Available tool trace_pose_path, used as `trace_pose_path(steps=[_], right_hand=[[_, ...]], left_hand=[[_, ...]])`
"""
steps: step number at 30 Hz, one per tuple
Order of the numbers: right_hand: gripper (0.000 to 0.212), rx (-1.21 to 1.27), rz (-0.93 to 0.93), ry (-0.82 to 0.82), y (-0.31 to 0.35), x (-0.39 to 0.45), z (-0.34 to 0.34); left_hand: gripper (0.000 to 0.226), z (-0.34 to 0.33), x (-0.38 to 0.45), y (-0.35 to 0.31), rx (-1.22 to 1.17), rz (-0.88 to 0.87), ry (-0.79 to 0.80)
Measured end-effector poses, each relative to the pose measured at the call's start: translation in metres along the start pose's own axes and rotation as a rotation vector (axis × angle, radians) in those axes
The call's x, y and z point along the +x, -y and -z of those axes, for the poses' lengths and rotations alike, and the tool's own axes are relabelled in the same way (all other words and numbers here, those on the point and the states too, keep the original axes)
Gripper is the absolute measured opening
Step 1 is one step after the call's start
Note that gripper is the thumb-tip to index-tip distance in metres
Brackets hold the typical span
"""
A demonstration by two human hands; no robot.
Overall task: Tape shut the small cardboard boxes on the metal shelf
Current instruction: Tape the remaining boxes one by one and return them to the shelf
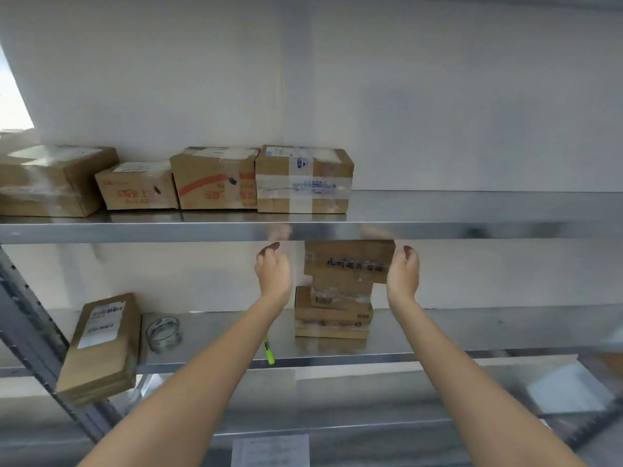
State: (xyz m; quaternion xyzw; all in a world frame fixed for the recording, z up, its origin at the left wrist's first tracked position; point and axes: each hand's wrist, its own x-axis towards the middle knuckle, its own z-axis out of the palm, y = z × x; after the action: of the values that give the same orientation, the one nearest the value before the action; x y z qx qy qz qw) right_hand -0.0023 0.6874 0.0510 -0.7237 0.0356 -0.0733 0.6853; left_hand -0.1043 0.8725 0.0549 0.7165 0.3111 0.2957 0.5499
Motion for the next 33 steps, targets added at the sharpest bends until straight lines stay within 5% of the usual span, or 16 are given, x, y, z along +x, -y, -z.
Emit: trace_pose_path(steps=[5, 9, 21, 27, 33], right_hand=[[0.046, 0.011, -0.155, 0.196, 0.006, 0.03, -0.004], [0.05, 0.007, -0.232, 0.238, 0.003, 0.034, -0.007], [0.037, 0.1, -0.035, 0.084, -0.013, -0.051, -0.038], [0.038, 0.1, 0.086, 0.187, -0.016, -0.104, -0.073], [0.039, 0.107, 0.004, 0.305, -0.04, -0.152, -0.125]], left_hand=[[0.056, -0.024, 0.006, -0.02, -0.139, 0.202, 0.326], [0.058, -0.038, 0.007, -0.017, -0.228, 0.267, 0.397], [0.032, 0.006, 0.024, 0.006, -0.431, 0.235, 0.098], [0.053, 0.056, 0.022, 0.029, -0.358, 0.235, -0.015], [0.02, 0.122, 0.025, 0.068, -0.271, 0.159, -0.152]])
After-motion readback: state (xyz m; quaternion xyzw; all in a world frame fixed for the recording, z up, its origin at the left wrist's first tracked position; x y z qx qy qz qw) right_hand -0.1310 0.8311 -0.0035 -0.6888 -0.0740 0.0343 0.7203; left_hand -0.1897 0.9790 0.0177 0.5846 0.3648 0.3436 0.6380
